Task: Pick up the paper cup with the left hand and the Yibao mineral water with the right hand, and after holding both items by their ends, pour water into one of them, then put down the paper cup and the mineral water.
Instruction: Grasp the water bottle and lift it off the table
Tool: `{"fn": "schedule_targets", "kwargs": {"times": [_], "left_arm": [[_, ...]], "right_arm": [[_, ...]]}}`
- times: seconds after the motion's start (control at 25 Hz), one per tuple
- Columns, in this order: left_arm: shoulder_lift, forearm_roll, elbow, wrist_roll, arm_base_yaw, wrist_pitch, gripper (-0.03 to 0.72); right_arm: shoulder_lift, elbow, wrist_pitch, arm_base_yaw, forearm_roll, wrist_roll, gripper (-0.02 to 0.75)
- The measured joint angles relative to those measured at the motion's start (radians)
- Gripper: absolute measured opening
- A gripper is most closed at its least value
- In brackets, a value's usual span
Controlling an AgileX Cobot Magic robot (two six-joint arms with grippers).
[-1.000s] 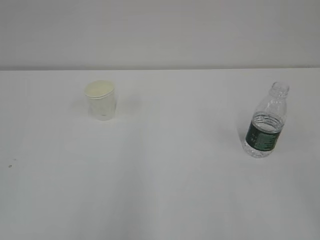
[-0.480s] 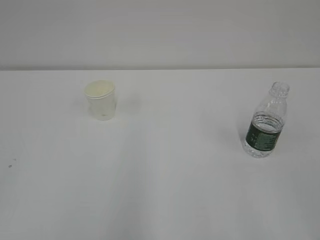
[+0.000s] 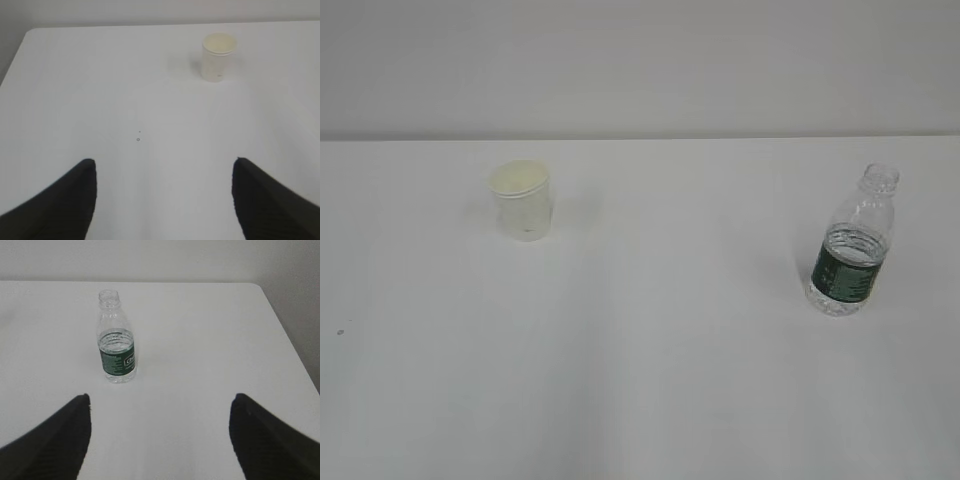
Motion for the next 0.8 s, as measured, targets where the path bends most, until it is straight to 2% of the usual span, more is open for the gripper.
{"fn": "schedule_targets", "kwargs": {"times": [0.44, 0.8], "left_arm": [[0.159, -0.021, 0.000, 0.000, 0.000, -0.086, 0.594], [0.236, -0.036, 0.000, 0.000, 0.000, -0.146, 0.593]], "right_arm": [[0.063, 0.000, -0.077, 0.000, 0.032, -0.040, 0.645], [0.105, 0.063, -0.157, 0.000, 0.105, -0.103, 0.633]]}}
